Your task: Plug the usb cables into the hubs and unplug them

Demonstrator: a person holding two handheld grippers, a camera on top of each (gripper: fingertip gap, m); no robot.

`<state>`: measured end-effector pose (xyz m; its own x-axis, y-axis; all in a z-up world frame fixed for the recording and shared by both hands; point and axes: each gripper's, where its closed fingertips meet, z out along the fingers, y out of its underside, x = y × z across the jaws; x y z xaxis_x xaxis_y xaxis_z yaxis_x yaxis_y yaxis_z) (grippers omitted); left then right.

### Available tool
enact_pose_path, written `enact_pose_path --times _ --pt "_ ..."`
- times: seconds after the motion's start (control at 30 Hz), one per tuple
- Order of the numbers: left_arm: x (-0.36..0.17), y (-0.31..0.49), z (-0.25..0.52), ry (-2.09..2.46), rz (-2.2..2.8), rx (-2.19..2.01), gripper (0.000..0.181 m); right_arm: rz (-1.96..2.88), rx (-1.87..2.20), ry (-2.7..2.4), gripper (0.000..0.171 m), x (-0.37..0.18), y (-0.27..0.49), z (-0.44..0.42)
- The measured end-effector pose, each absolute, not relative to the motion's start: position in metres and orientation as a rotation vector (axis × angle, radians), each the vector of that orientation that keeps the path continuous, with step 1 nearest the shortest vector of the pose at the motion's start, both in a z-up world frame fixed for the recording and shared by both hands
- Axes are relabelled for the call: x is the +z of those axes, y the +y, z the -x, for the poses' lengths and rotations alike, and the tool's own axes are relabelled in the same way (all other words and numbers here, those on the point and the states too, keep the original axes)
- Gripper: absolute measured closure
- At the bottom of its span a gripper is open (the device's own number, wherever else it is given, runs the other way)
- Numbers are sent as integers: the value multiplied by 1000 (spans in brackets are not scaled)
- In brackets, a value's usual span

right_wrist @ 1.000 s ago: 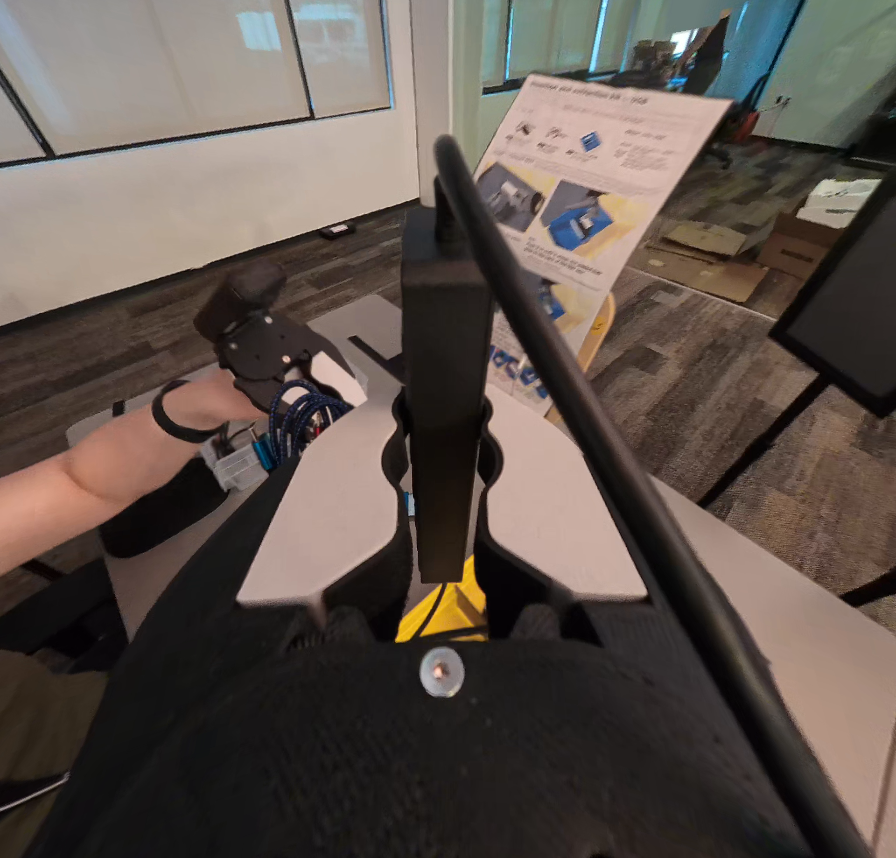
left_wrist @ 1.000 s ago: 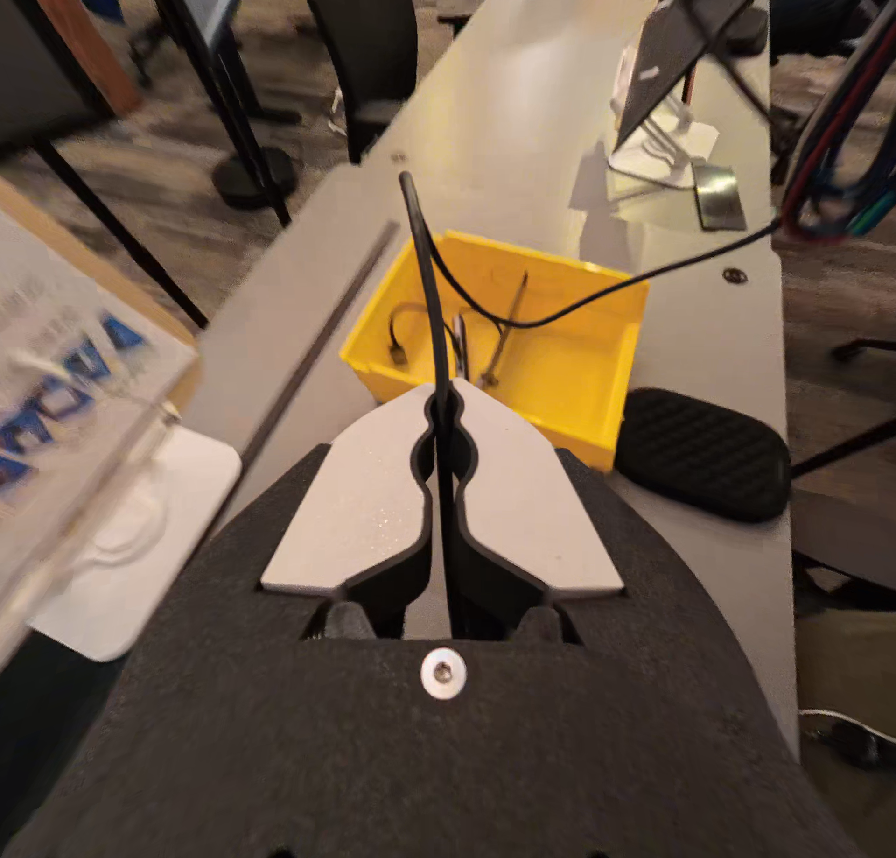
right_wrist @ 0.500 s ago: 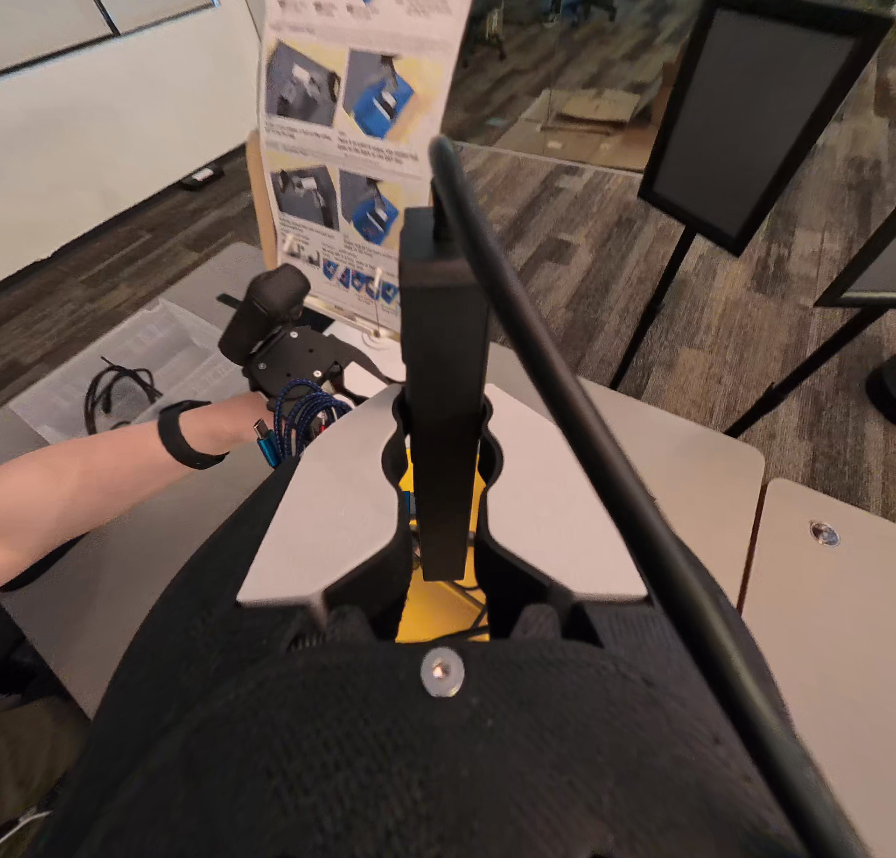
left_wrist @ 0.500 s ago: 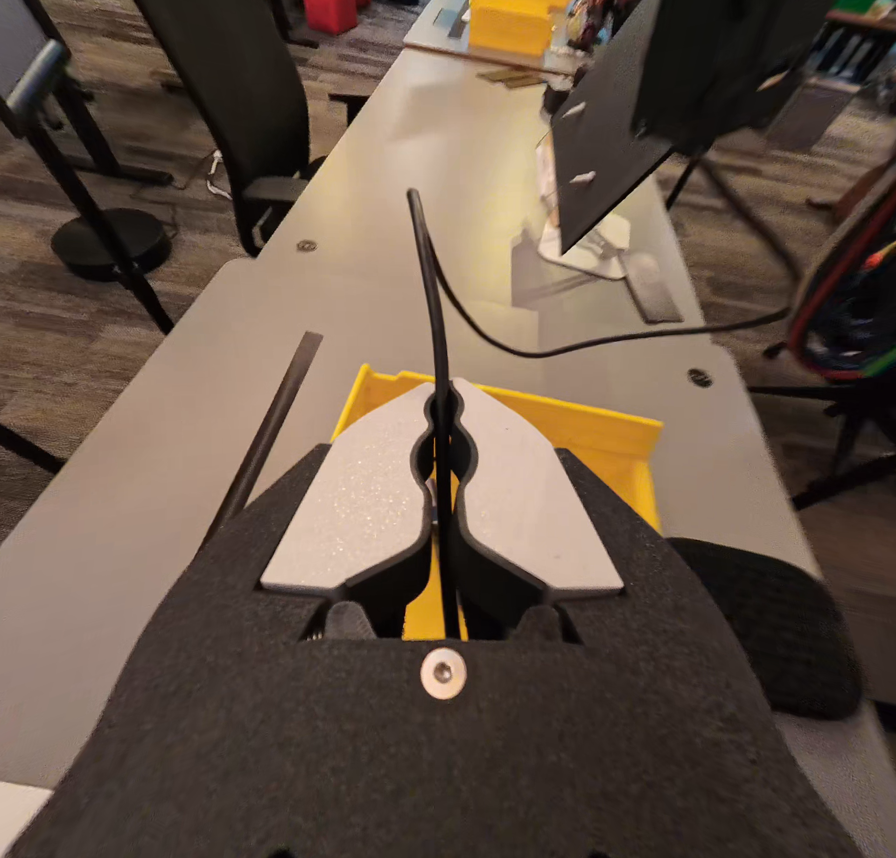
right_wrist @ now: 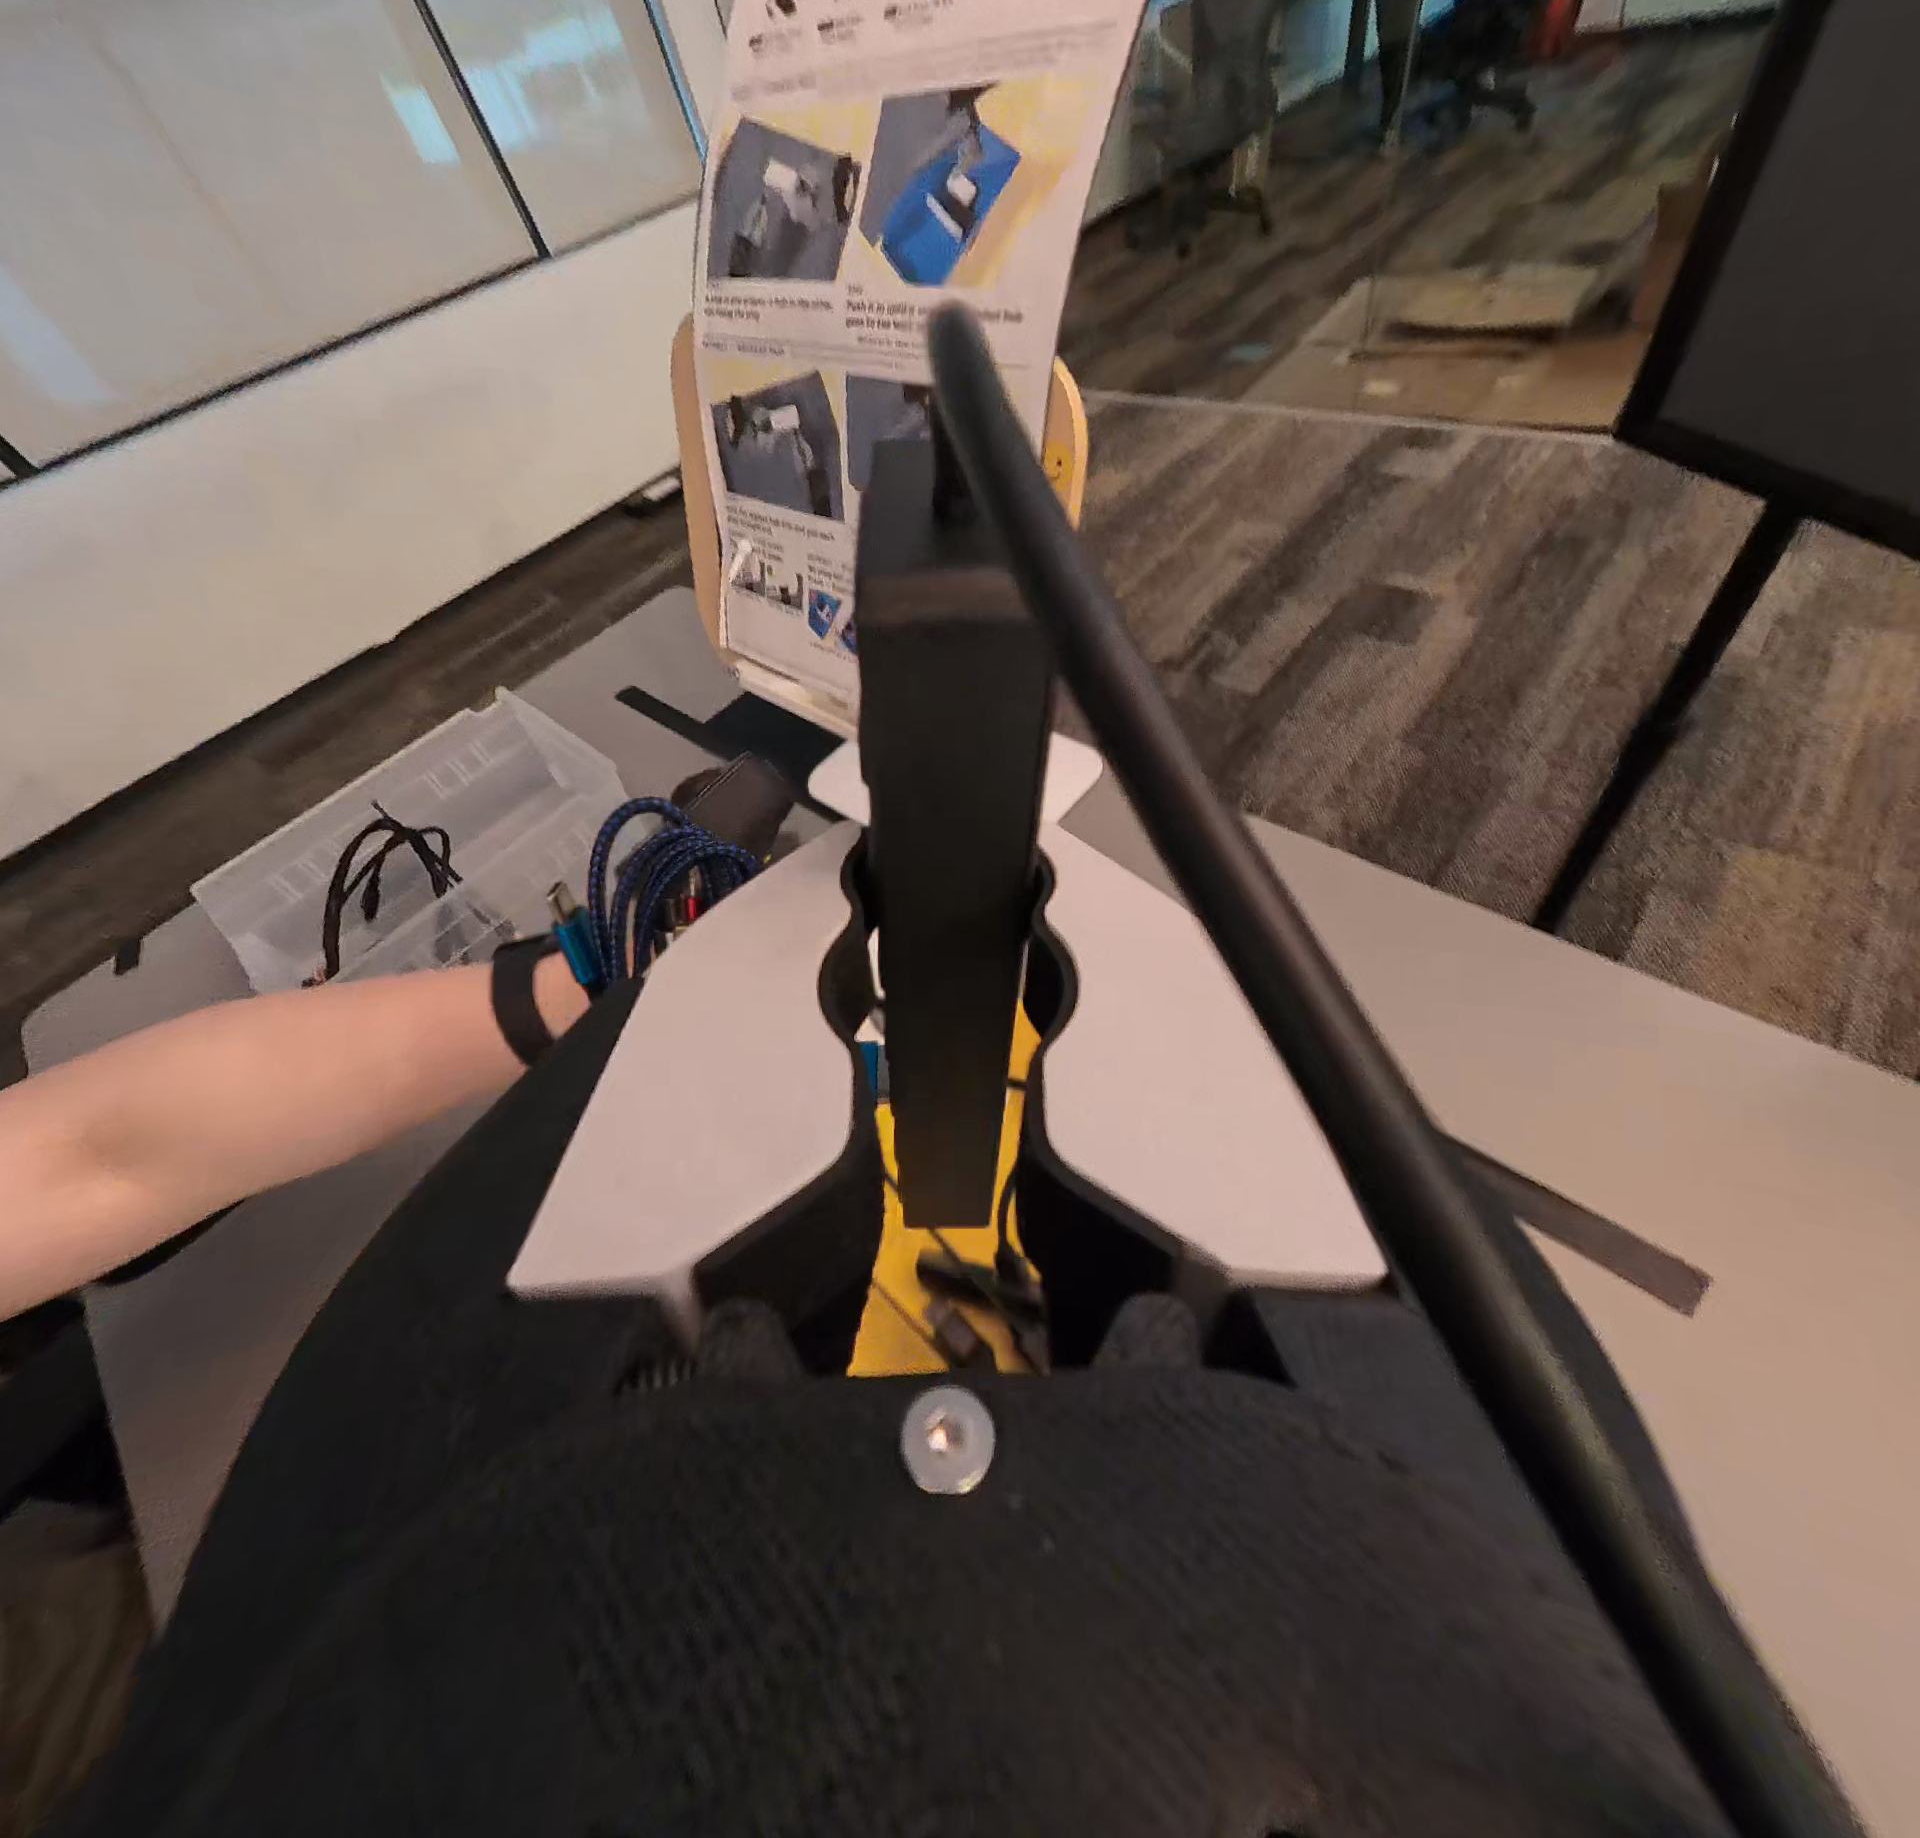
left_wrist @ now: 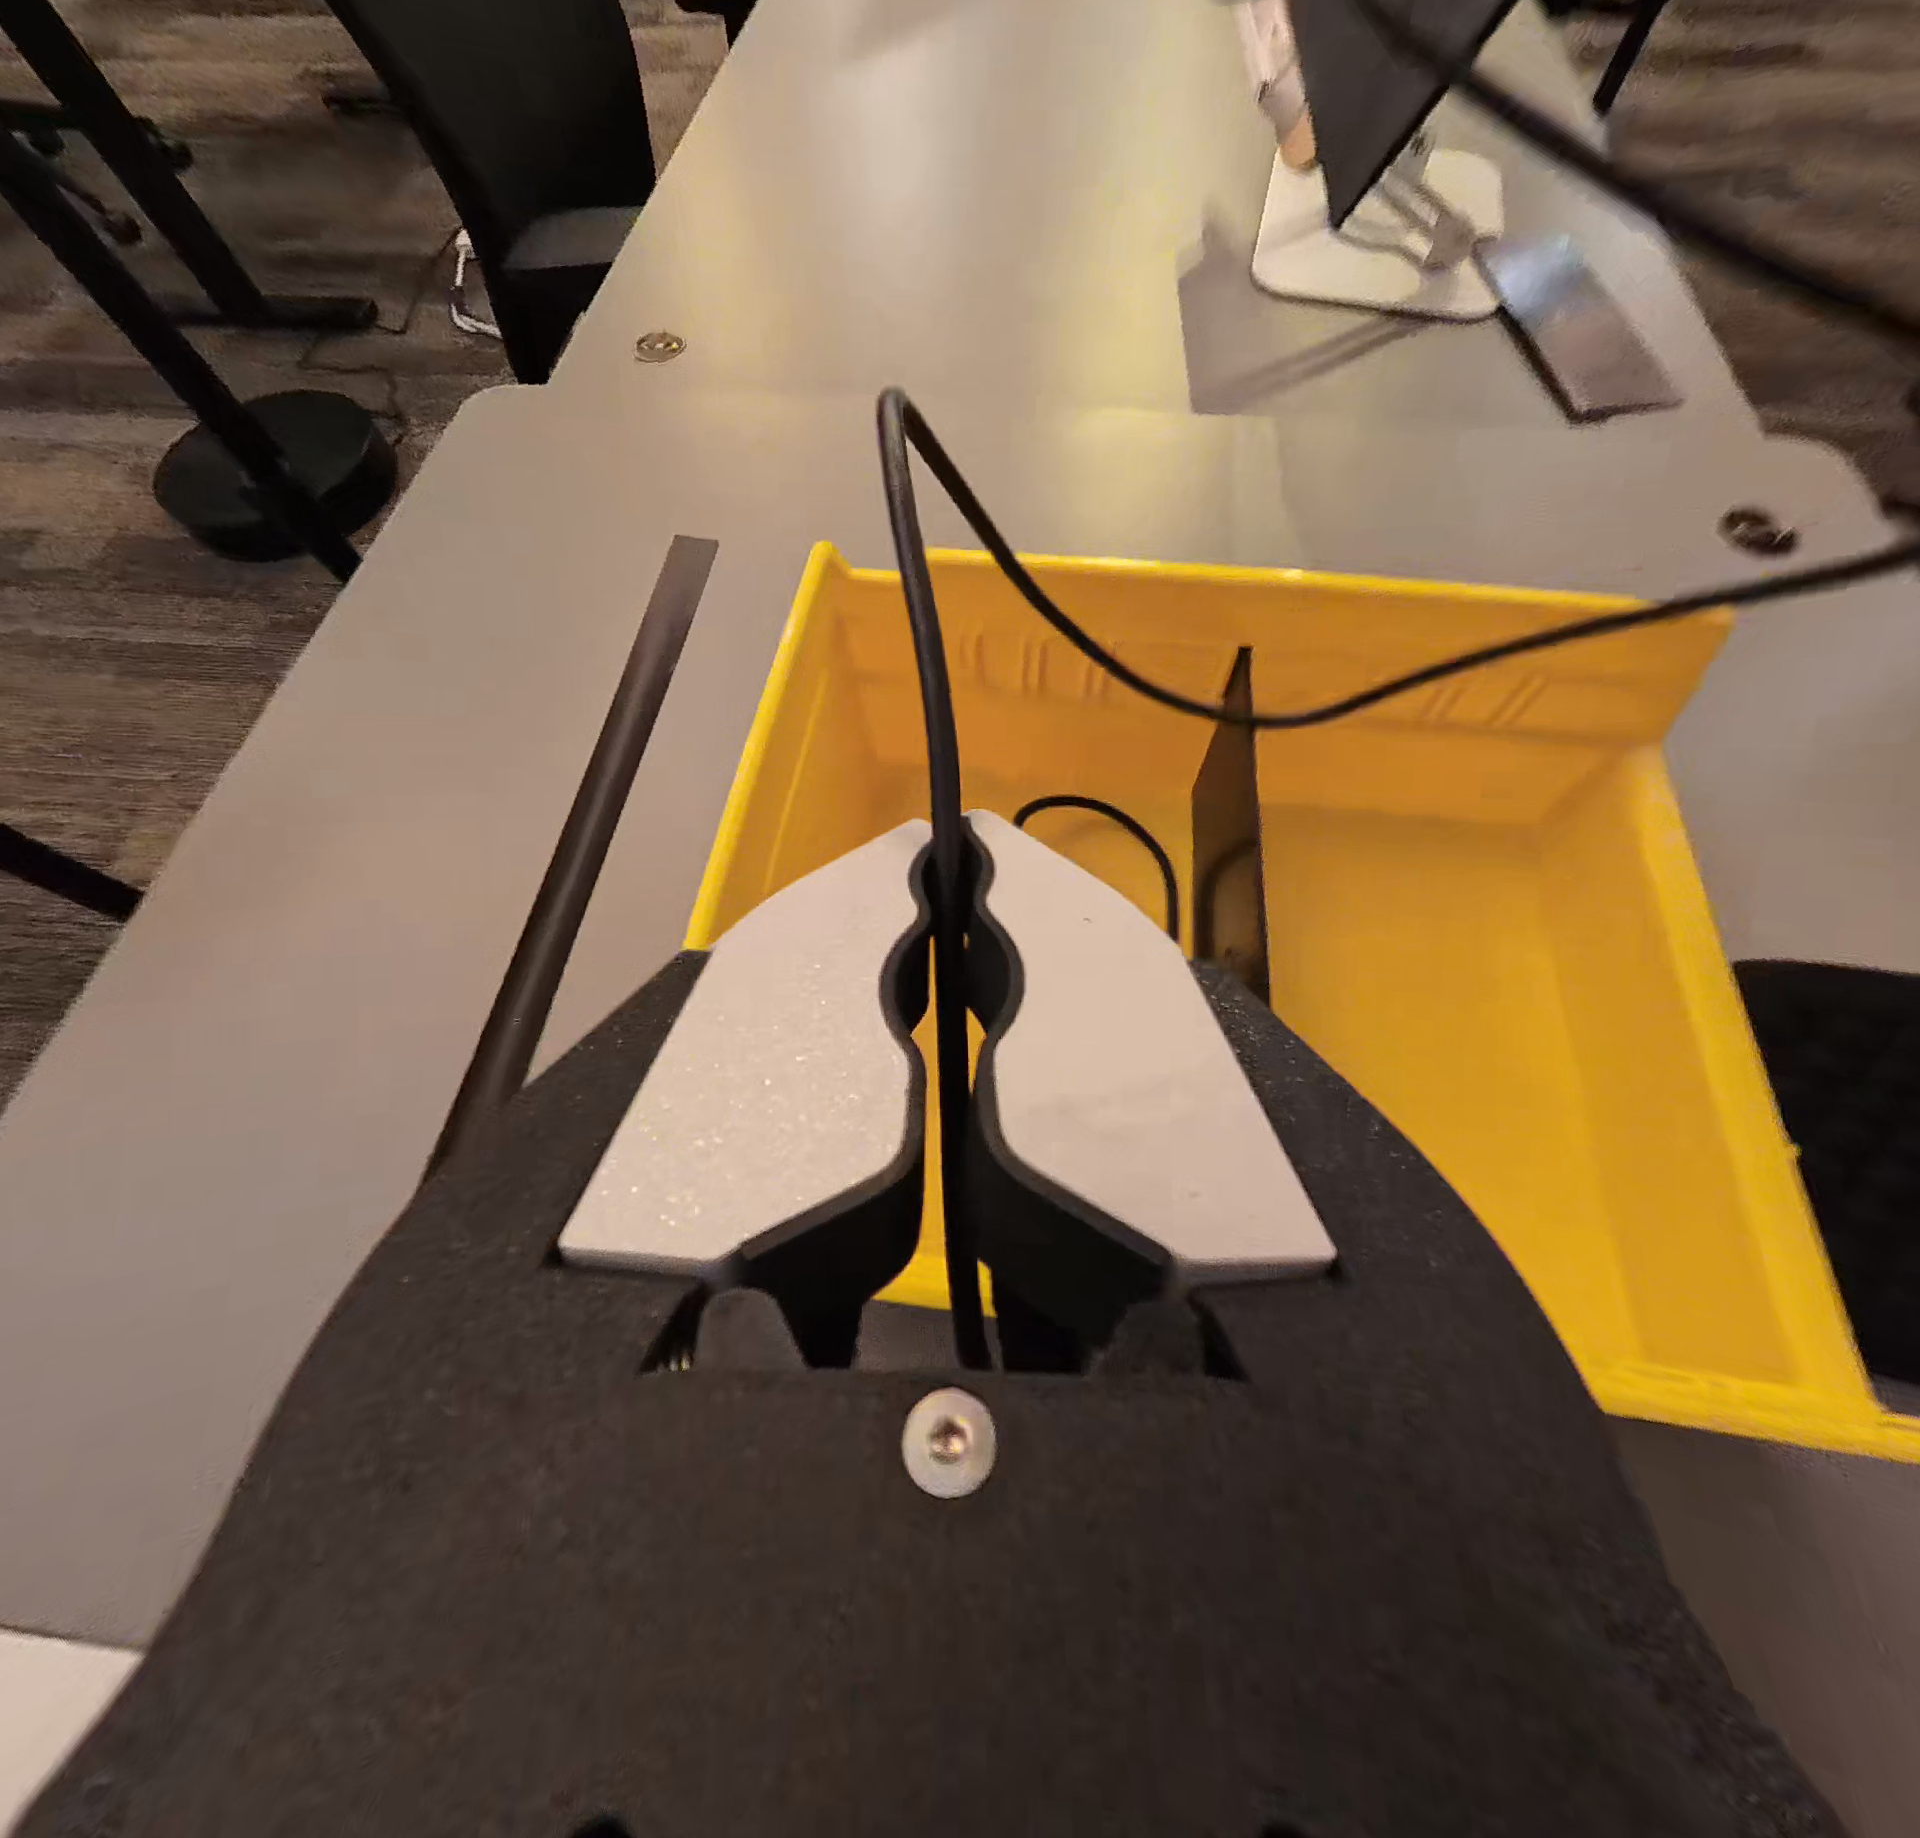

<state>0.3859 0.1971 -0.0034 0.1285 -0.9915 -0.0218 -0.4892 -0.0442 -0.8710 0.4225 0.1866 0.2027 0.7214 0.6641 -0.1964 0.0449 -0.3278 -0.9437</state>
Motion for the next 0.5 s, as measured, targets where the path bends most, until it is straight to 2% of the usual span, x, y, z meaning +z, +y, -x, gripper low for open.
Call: enact_pose_path --times 0.07,0.13,0.23,0.33,0.4,0.5 --pt "-5 199 -384 1434 1688 -857 178 1773 687 -543 145 200 198 -420" --pt "-10 200 -380 1445 1732 -851 164 1705 661 -566 146 203 206 -415" --pt "-5 205 -372 1427 1704 -819 154 1612 633 -615 148 208 216 -412" --pt "7 209 -358 1380 1678 -797 137 1612 683 -606 148 202 228 -414" --pt "12 212 -343 1345 1691 -765 120 1602 683 -640 148 198 233 -416" --pt "19 210 -321 1309 1675 -762 118 1501 664 -777 147 196 228 -411"
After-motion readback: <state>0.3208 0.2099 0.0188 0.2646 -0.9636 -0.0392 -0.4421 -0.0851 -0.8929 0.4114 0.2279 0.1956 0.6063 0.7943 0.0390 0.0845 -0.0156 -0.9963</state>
